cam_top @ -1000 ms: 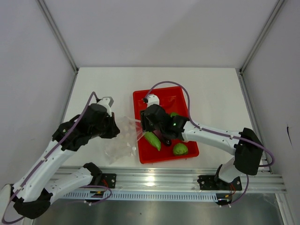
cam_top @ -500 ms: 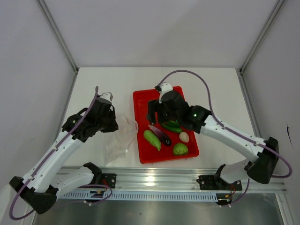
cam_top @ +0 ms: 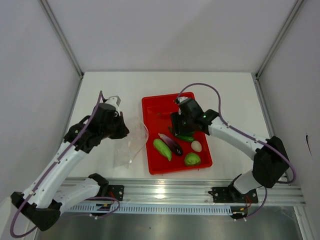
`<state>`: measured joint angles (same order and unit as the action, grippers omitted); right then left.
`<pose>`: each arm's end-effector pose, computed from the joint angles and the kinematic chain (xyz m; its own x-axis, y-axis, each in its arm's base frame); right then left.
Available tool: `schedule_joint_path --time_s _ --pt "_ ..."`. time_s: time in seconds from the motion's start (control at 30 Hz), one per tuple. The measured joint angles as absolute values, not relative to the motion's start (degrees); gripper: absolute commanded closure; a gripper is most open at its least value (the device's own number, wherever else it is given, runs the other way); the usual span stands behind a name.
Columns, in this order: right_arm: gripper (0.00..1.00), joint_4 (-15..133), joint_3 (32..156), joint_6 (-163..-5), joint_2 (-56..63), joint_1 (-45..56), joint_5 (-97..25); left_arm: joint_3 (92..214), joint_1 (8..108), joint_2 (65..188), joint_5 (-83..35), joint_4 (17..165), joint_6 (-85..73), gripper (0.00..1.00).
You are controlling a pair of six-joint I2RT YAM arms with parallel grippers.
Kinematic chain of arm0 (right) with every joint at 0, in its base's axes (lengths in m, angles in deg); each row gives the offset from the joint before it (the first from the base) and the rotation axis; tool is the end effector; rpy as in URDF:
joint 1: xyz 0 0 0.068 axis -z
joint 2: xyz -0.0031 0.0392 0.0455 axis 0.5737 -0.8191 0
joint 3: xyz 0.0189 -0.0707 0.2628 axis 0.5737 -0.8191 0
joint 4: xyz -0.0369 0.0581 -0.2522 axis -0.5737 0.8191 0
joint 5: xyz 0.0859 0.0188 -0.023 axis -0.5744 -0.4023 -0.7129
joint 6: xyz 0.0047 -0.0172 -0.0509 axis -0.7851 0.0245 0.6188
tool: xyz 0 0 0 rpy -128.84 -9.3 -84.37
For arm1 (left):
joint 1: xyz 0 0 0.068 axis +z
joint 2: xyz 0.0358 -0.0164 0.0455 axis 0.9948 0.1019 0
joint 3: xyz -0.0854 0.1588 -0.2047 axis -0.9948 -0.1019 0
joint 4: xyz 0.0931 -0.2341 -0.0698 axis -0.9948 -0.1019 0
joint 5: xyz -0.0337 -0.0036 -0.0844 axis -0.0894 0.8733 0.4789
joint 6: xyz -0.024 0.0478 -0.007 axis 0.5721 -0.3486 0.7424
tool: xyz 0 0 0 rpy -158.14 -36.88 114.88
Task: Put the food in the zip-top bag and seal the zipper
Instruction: Pick up the fake vegetable from the bin.
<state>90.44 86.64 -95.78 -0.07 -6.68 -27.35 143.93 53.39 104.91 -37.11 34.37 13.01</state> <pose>0.2392 0.2124 0.2824 -0.7405 -0.2293 -0.6318 -0.4445 0.8721 0.2045 0.1514 -0.0866 0.3479 -0.7589 -0.1451 -0.6348 0.0790 0.9471 -0.3109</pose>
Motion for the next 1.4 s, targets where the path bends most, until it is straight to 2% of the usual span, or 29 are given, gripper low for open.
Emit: schedule_joint_path --time_s 0.13,0.23,0.4,0.9,0.97,1.13,1.4 --pt "0.38 90.4 84.4 -95.2 -4.0 -6.9 -29.1 142.4 53.4 102.9 -35.0 35.6 13.1 0.99" --pt "0.45 89.1 84.4 -94.9 -5.9 -7.0 -30.5 141.8 53.4 102.4 -34.4 35.7 13.1 0.99" --pt "0.46 86.8 84.4 -93.3 -10.9 -8.0 -31.2 141.3 53.5 101.9 -33.6 36.0 13.0 0.99" --pt "0.41 83.3 85.0 -90.2 -18.0 -11.5 -32.2 141.1 54.4 101.5 -32.5 37.1 13.0 0.99" --pt "0.46 83.2 85.0 -90.0 -18.1 -11.7 -32.2 141.1 54.5 101.5 -32.0 37.3 13.0 1.00" --pt "0.75 82.6 84.9 -90.0 -18.0 -11.8 -30.4 140.8 54.8 102.0 -31.5 37.4 13.0 0.99" --pt "0.78 84.9 86.1 -91.0 -9.6 -11.7 -24.7 140.8 55.5 104.8 -30.2 37.5 14.1 1.00"
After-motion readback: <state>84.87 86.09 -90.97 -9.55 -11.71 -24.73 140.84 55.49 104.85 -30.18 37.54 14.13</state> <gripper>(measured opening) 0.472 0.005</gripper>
